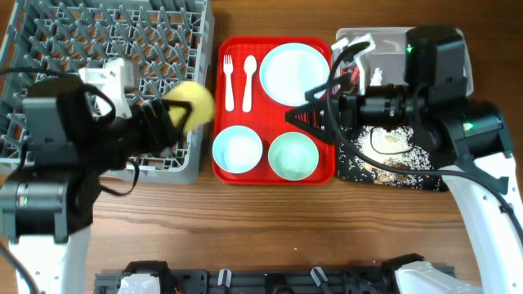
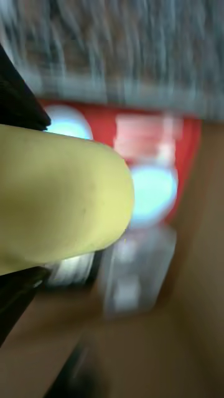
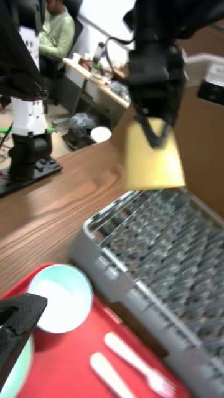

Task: Sort waste into correct bins and load items into the dishwasher rack
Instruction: 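Place the yellow cup into the dishwasher rack with the left gripper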

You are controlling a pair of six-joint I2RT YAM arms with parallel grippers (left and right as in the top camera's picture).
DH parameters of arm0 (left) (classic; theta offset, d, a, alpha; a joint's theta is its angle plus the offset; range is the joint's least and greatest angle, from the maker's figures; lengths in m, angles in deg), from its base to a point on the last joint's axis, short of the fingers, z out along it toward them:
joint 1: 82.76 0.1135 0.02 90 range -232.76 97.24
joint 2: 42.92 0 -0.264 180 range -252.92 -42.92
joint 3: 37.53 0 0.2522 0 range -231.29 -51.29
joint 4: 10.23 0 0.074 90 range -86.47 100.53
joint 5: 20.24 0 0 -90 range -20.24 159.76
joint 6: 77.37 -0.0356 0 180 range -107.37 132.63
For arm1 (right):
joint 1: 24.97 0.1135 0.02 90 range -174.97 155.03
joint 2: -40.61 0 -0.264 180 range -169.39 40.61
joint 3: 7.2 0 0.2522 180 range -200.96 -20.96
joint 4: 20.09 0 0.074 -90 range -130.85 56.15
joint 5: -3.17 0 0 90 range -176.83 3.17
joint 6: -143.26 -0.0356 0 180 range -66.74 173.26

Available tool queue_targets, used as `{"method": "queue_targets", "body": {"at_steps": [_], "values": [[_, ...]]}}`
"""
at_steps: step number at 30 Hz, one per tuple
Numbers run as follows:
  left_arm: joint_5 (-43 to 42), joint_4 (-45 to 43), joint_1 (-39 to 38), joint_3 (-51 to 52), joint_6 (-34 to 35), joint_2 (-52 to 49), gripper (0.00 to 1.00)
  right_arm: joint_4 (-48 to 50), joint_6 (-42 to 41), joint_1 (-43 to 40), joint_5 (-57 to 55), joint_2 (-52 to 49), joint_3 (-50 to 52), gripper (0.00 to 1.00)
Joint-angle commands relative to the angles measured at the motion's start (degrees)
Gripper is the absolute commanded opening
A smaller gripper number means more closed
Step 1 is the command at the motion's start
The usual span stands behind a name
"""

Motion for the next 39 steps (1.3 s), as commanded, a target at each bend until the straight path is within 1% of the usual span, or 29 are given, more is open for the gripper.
{"method": "queue_targets", "body": {"at_steps": [1, 5, 8, 12, 15, 16, 17, 19, 20, 21, 25, 28, 31, 33, 35, 39], "values": [[20.5, 3.1, 0.0, -0.8, -0.1, -7.2, 0.59, -3.0, 3.0, 0.0, -4.3, 0.4, 0.0, 1.00], [22.6, 5.6, 0.0, -0.7, 1.1, -16.5, 0.50, -5.1, 3.1, 0.0, -5.6, 0.4, 0.0, 1.00], [24.3, 6.5, 0.0, -0.7, 4.8, -23.6, 0.50, -5.7, 3.5, 0.0, -5.6, 0.4, 0.0, 1.00], [24.2, 6.6, -0.1, -0.7, 5.8, -31.7, 0.51, -6.8, 4.5, 0.0, -6.0, 0.4, 0.0, 1.00], [23.6, 8.8, -0.2, -0.7, 6.4, -35.0, 0.51, -7.1, 4.9, 0.0, -7.2, 0.4, 0.0, 1.00], [23.6, 9.2, -0.2, -0.7, 6.8, -35.5, 0.54, -7.1, 4.9, 0.0, -7.7, 0.4, 0.0, 1.00], [23.6, 9.4, -0.2, -0.7, 6.8, -35.6, 0.55, -7.1, 4.9, 0.0, -7.9, 0.4, 0.0, 1.00], [23.6, 9.3, -0.1, -0.7, 6.8, -35.5, 0.61, -7.2, 4.9, 0.0, -8.0, 0.4, 0.0, 1.00], [23.6, 9.3, -0.1, -0.7, 6.8, -35.3, 0.70, -7.1, 4.9, 0.0, -8.0, 0.4, 0.0, 1.00], [23.6, 9.3, -0.1, -0.7, 6.8, -35.3, 0.74, -7.1, 4.9, 0.0, -8.0, 0.4, 0.0, 1.00], [22.6, 10.3, -0.1, -0.7, 6.8, -35.0, 0.74, -7.2, 5.0, 0.0, -8.0, 0.4, 0.0, 1.00], [21.6, 10.3, -0.1, -0.9, 6.7, -33.9, 0.79, -7.2, 5.0, 0.0, -8.0, 0.4, 0.0, 1.00], [20.9, 10.4, -0.1, -1.6, 6.7, -32.3, 0.80, -7.2, 5.0, 0.0, -8.0, 0.4, 0.0, 1.00], [19.9, 11.0, -0.1, -2.4, 6.7, -30.8, 0.80, -7.2, 4.9, 0.0, -8.0, 0.4, 0.0, 1.00], [18.6, 11.7, -0.1, -3.3, 6.0, -28.9, 0.78, -7.2, 5.0, 0.0, -8.1, 0.4, 0.0, 1.00], [18.7, 12.3, -0.1, -3.6, 5.8, -24.5, 0.77, -7.3, 4.9, 0.0, -8.2, 0.4, 0.0, 1.00]]}}
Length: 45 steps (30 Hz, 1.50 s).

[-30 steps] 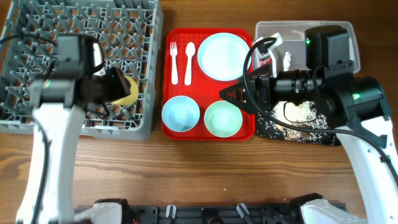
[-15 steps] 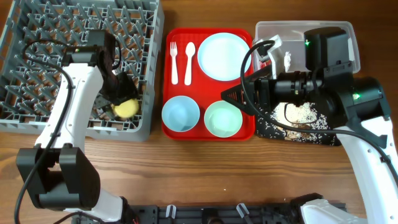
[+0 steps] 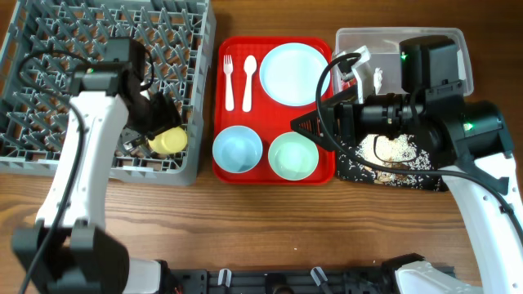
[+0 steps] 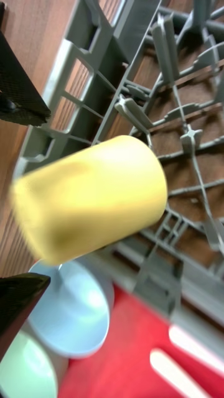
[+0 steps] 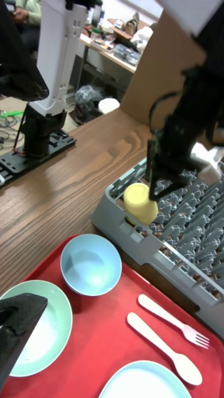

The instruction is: Sort waste into correct bins and load items into the dishwasher rack

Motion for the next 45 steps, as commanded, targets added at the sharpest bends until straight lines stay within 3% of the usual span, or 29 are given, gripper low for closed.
{"method": "queue_targets", "body": {"at_steps": [1, 11, 17, 22, 27, 31, 38, 45], "values": [[-1.2, 0.6, -0.1, -1.8, -0.3, 5.9, 0.77, -0.2, 1.2, 0.0, -0.6, 0.4, 0.0, 1.00], [-0.3, 5.2, -5.3, -1.7, -3.1, 6.9, 0.69, -0.6, 1.2, 0.0, -1.4, 0.4, 0.0, 1.00], [5.1, 5.2, -9.4, -1.7, 0.7, 6.8, 0.49, -0.9, 0.4, 0.0, -1.4, 0.4, 0.0, 1.00], [4.6, 6.4, -10.6, -1.8, 1.9, 11.1, 0.62, -2.4, 0.5, 0.3, -2.6, 0.4, 0.0, 1.00], [4.6, 3.4, -10.6, -1.8, 2.3, 22.7, 0.72, -3.6, -7.1, 1.4, -15.7, 0.4, 0.0, 0.99], [4.6, 2.3, -10.6, -1.8, 2.3, 30.4, 1.00, -5.8, -11.4, 4.3, -24.0, -0.1, 0.0, 0.89], [4.6, 3.4, -10.6, -1.8, 2.3, 38.9, 1.00, -7.6, -16.5, 14.4, -33.6, -5.0, 0.0, 0.86], [4.5, 3.3, -10.6, -1.8, 2.5, 40.8, 1.00, -4.6, -17.8, 16.5, -33.4, -6.0, 0.0, 0.91]]}}
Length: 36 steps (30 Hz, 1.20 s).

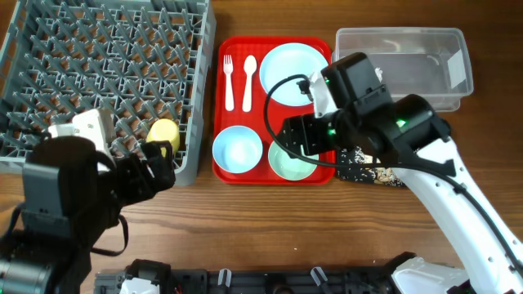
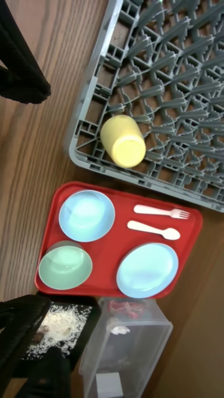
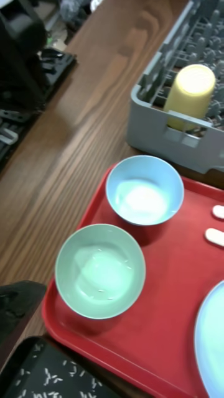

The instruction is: Sort waste into correct bins and load items into the dishwasher rack

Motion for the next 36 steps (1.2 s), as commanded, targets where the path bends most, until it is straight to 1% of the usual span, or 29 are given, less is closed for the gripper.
{"method": "queue_targets", "body": {"at_steps": [1, 2, 7, 9, 11, 13, 15, 17, 21, 24, 26, 27, 29, 31, 33, 36], "values": [[0.7, -0.5, -0.2, -0.5, 1.3, 0.4, 1.00, 0.8, -2.2, 0.6, -2.1, 0.0, 0.0, 0.96], [0.7, -0.7, -0.2, -0.5, 1.2, 0.3, 1.00, 0.7, -3.3, 0.6, -2.1, 0.0, 0.0, 1.00], [0.7, -0.6, -0.2, -0.5, 1.2, 0.3, 1.00, 0.7, -10.4, 0.6, -2.1, 0.0, 0.0, 1.00], [0.7, -0.6, -0.2, -0.5, 1.2, 0.3, 1.00, 0.7, -15.0, 0.6, -2.1, 0.0, 0.0, 1.00], [0.7, -0.6, -0.2, -0.5, 1.2, 0.3, 1.00, 0.9, -21.4, 0.6, -2.2, 0.0, 0.0, 1.00], [0.7, -0.6, -0.2, -0.5, 1.2, 0.3, 1.00, 0.3, -23.5, 0.6, -2.1, 0.0, 0.0, 1.00], [0.7, -0.6, -0.2, -0.5, 1.2, 0.3, 1.00, -0.8, -21.3, 0.2, -4.5, 0.2, 0.0, 1.00], [0.7, -0.6, -0.2, -0.5, 1.2, 0.3, 1.00, -2.1, -20.9, -0.4, -4.5, 0.5, 0.0, 1.00], [0.7, -0.6, -0.2, -0.5, 1.2, 0.3, 1.00, -3.0, -19.6, -2.4, -6.1, 4.7, 0.0, 1.00], [0.7, -0.6, -0.2, -0.5, 1.2, 0.3, 1.00, -0.3, -13.4, -3.2, -9.4, 10.4, 0.0, 1.00], [0.7, -0.6, -0.2, -0.5, 1.2, 0.3, 1.00, 2.6, -8.1, -3.2, -11.7, 14.3, 0.0, 1.00], [0.7, -0.6, -0.2, -0.5, 1.2, 0.3, 1.00, 4.7, -4.0, -3.2, -12.7, 17.0, 0.0, 1.00], [0.7, -0.6, -0.2, -0.5, 1.2, 0.3, 1.00, 6.5, 1.0, -3.2, -13.9, 20.7, 0.0, 1.00], [0.7, -0.6, -0.2, -0.5, 1.2, 0.3, 1.00, 7.2, 4.8, -3.8, -17.5, 25.2, 0.0, 1.00], [0.7, -0.6, -0.2, -0.5, 1.2, 0.3, 1.00, 7.2, 5.2, -5.8, -20.3, 28.8, 0.3, 1.00], [0.7, -0.6, -0.2, -0.5, 1.2, 0.3, 1.00, 8.4, 7.0, -10.4, -20.8, 32.5, 2.4, 1.00]]}}
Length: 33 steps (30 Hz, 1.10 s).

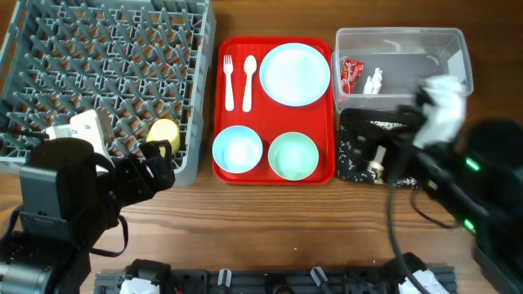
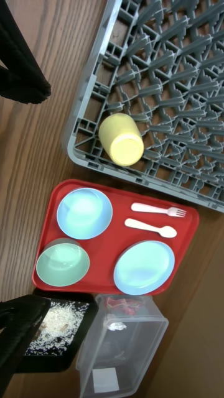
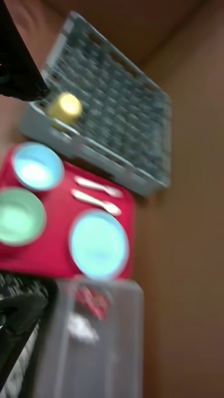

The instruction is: Sort waste into correct bins and load items into the dishwasher rack

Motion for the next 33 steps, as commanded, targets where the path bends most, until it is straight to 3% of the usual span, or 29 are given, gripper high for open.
{"method": "queue_targets", "body": {"at_steps": [1, 8, 14, 20, 26, 33], "values": [[0.7, -0.1, -0.2, -0.5, 0.5, 0.0, 1.00, 2.3, 7.1, -6.4, -4.7, 4.3, 3.8, 1.00], [0.7, -0.1, -0.2, -0.5, 0.5, 0.0, 1.00, 14.9, 17.2, -17.1, 7.2, 15.1, 22.5, 1.00], [0.7, -0.1, -0.2, -0.5, 0.5, 0.0, 1.00, 32.0, 16.7, -20.0, 7.6, 30.0, 49.5, 1.00], [0.7, -0.1, -0.2, -0.5, 0.5, 0.0, 1.00, 43.6, 16.5, -20.1, 7.5, 42.7, 67.9, 1.00], [0.7, -0.1, -0.2, -0.5, 0.5, 0.0, 1.00, 48.3, 16.5, -20.1, 7.5, 51.7, 78.9, 1.00], [0.7, -0.1, -0.2, -0.5, 0.5, 0.0, 1.00, 53.5, 16.7, -20.1, 7.5, 51.5, 82.2, 1.00]]}}
